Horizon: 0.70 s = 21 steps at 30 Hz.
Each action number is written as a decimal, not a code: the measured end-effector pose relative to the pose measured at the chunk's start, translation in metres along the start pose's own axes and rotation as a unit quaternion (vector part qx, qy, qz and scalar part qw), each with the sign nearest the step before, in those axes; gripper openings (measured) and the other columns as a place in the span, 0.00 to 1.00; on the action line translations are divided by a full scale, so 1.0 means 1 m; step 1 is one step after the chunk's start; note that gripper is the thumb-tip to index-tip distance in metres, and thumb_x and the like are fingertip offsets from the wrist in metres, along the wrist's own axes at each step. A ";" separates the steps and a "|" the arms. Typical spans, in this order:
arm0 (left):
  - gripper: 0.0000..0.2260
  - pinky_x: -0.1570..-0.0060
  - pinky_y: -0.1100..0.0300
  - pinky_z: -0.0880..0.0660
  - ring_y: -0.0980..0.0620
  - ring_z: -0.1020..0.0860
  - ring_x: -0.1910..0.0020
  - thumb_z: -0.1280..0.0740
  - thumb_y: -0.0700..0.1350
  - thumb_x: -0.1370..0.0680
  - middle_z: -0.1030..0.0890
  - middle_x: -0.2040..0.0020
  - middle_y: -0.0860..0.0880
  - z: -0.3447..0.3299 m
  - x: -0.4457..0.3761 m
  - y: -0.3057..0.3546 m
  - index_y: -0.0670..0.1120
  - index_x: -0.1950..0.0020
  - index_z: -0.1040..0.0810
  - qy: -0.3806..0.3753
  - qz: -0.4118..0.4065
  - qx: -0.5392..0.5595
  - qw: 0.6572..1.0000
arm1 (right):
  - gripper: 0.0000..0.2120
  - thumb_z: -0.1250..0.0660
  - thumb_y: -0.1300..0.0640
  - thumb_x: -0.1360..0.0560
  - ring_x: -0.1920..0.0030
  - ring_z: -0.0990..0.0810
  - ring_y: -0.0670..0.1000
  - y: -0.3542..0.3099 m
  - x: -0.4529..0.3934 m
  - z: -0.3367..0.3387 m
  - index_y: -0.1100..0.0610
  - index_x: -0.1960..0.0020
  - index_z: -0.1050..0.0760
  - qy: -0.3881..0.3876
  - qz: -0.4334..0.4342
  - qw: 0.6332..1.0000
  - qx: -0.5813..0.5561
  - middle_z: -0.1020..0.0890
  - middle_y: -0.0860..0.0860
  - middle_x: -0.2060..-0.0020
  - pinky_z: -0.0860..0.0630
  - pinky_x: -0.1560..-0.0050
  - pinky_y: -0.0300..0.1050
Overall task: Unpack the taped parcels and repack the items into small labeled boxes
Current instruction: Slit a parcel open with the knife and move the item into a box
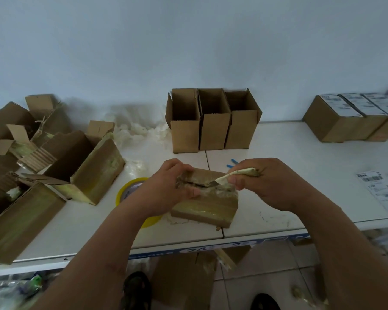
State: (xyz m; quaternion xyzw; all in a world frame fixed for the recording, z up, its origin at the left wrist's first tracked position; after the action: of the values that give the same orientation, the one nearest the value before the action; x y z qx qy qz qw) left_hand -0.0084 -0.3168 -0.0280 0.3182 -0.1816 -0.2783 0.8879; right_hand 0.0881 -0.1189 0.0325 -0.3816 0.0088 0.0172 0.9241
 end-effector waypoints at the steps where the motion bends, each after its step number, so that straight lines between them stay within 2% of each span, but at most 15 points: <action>1: 0.27 0.42 0.61 0.31 0.56 0.30 0.39 0.30 0.60 0.25 0.38 0.32 0.61 0.000 0.000 -0.002 0.57 0.29 0.32 -0.005 0.002 0.001 1.000 | 0.10 0.34 0.51 0.22 0.56 0.21 0.42 0.001 0.001 -0.001 0.37 0.60 0.24 -0.005 -0.001 1.000 0.008 0.18 0.38 0.62 0.25 0.55 0.36; 3: 0.28 0.40 0.59 0.29 0.56 0.30 0.38 0.30 0.60 0.26 0.38 0.32 0.61 0.001 0.000 -0.004 0.58 0.28 0.33 -0.011 0.003 -0.004 1.000 | 0.09 0.35 0.50 0.22 0.57 0.21 0.45 0.002 0.003 -0.002 0.38 0.59 0.24 -0.009 -0.008 0.999 0.031 0.18 0.42 0.61 0.23 0.52 0.45; 4: 0.28 0.38 0.58 0.29 0.56 0.30 0.37 0.30 0.61 0.26 0.38 0.31 0.61 0.001 0.000 -0.004 0.59 0.27 0.33 -0.014 0.001 -0.009 1.000 | 0.09 0.35 0.50 0.22 0.57 0.21 0.45 0.004 0.005 -0.001 0.38 0.59 0.24 -0.008 -0.011 0.999 0.042 0.18 0.42 0.61 0.23 0.52 0.45; 10: 0.30 0.34 0.54 0.31 0.55 0.32 0.35 0.30 0.60 0.26 0.38 0.31 0.62 0.004 0.000 -0.004 0.59 0.26 0.34 -0.032 0.008 -0.006 0.999 | 0.11 0.34 0.50 0.22 0.57 0.22 0.40 0.022 0.027 0.015 0.38 0.62 0.24 0.000 -0.059 0.995 0.082 0.18 0.41 0.62 0.29 0.60 0.29; 14: 0.30 0.34 0.53 0.30 0.54 0.31 0.36 0.29 0.60 0.26 0.37 0.32 0.62 0.004 -0.001 -0.004 0.58 0.26 0.33 -0.028 0.008 -0.005 1.000 | 0.11 0.33 0.50 0.23 0.61 0.22 0.45 0.026 0.037 0.024 0.42 0.64 0.22 0.025 -0.073 0.994 0.071 0.18 0.43 0.65 0.29 0.63 0.29; 16: 0.30 0.34 0.53 0.31 0.55 0.32 0.35 0.29 0.60 0.26 0.37 0.32 0.62 0.004 0.000 -0.004 0.59 0.27 0.33 -0.025 0.008 -0.003 1.000 | 0.09 0.33 0.51 0.23 0.61 0.22 0.43 0.025 0.042 0.031 0.43 0.61 0.20 0.032 -0.078 0.996 0.030 0.18 0.44 0.65 0.28 0.62 0.29; 18: 0.30 0.34 0.54 0.31 0.55 0.32 0.35 0.29 0.60 0.27 0.37 0.32 0.61 0.003 0.000 -0.003 0.58 0.27 0.32 -0.020 0.008 -0.001 1.000 | 0.06 0.33 0.52 0.23 0.61 0.20 0.43 0.027 0.046 0.035 0.48 0.55 0.18 0.059 -0.094 0.992 -0.063 0.16 0.46 0.63 0.25 0.60 0.31; 21: 0.30 0.36 0.55 0.31 0.54 0.33 0.36 0.27 0.59 0.28 0.37 0.32 0.59 0.002 0.000 0.000 0.58 0.28 0.32 -0.002 0.025 -0.006 1.000 | 0.06 0.34 0.56 0.22 0.61 0.18 0.48 0.034 0.047 0.034 0.55 0.50 0.18 0.128 -0.133 0.961 -0.204 0.15 0.52 0.62 0.20 0.57 0.39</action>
State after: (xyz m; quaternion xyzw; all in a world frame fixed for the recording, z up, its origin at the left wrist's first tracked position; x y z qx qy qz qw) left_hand -0.0099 -0.3175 -0.0260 0.3077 -0.1894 -0.2578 0.8961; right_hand 0.1341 -0.0700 0.0313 -0.5586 0.0727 -0.1535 0.8119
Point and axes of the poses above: each hand's wrist, its own x-axis away from the middle knuckle, its own z-axis out of the back of the hand, y = z × x, the point moved 4 cm from there along -x, towards the middle knuckle
